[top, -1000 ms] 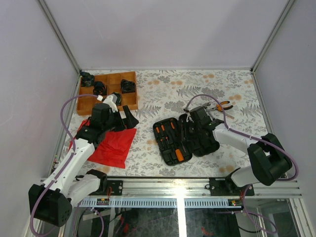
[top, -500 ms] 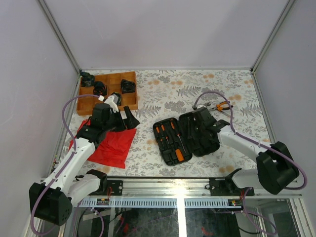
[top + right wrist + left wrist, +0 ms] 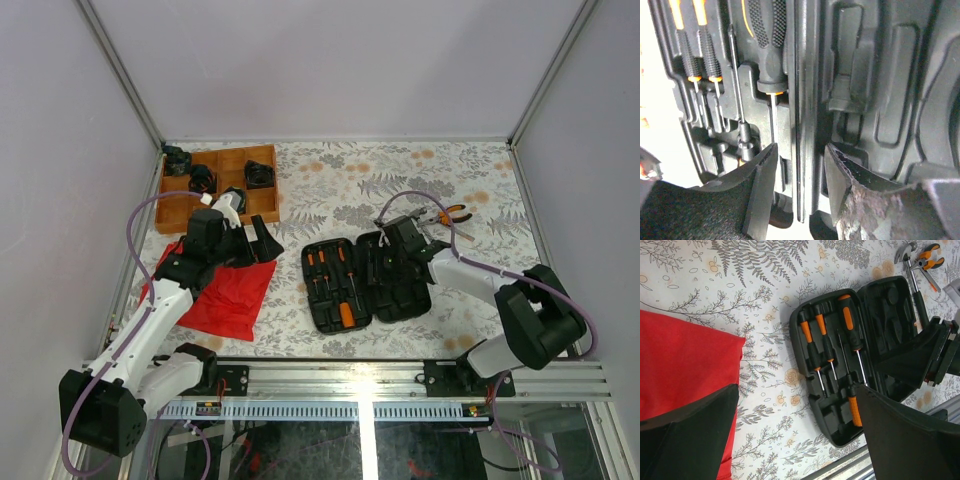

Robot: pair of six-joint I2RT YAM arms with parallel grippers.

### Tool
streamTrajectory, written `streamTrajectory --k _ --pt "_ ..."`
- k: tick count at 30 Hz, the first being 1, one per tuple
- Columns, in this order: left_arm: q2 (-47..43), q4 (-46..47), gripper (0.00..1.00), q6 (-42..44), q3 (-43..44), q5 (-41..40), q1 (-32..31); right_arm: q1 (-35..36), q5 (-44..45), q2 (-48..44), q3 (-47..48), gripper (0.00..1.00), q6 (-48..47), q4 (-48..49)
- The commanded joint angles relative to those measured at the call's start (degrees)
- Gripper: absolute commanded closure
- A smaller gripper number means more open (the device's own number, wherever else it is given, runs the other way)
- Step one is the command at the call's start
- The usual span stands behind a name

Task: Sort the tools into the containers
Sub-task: Adjust the storage box at the center of the board.

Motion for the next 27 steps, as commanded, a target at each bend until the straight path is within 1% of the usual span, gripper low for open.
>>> streamTrajectory --k 1,6,8,9,13,18,20,21,24,27 --pt "0.05 1.25 0.00 1.30 -0.75 1.28 0.58 0.38 -11.87 2.51 1.41 0.52 5.51 8.16" --pt "0.32 1.34 0.00 1.25 -0.67 1.26 0.63 0.43 -19.84 5.37 2.70 0.53 9.04 14.79" --pt "0.26 1.26 0.00 1.01 -0.68 0.79 0.57 0.39 -19.74 5.54 3.42 0.53 8.49 15.01" --pt "0.08 1.25 0.00 0.84 -0.62 0.46 0.54 0.38 -18.35 5.00 4.00 0.52 7.53 13.62" --pt "-1.00 1.53 0.00 -0.75 -0.34 -0.66 0.59 0.38 -7.92 -0.81 5.50 0.49 1.74 7.14" --pt "-2.71 1.23 0.00 -3.68 3.64 -2.64 0.59 0.38 13.66 -9.00 6.74 0.44 -4.99 -2.38" --pt "-3.33 0.95 0.00 -4.87 6.22 -3.81 0.60 0.32 20.16 -11.42 6.91 0.42 -7.12 -4.96" --pt "-3.55 0.71 0.00 -5.37 7.51 -4.51 0.57 0.19 23.05 -12.00 7.24 0.39 -8.02 -6.57" --pt "-3.26 -0.14 0.00 -6.83 12.25 -5.28 0.57 -1.26 29.44 -11.99 8.90 0.34 -8.89 -11.56" --pt "-2.41 -0.90 0.00 -8.47 17.06 -5.19 0.46 -5.62 30.09 -11.23 9.75 0.32 -9.17 -13.72"
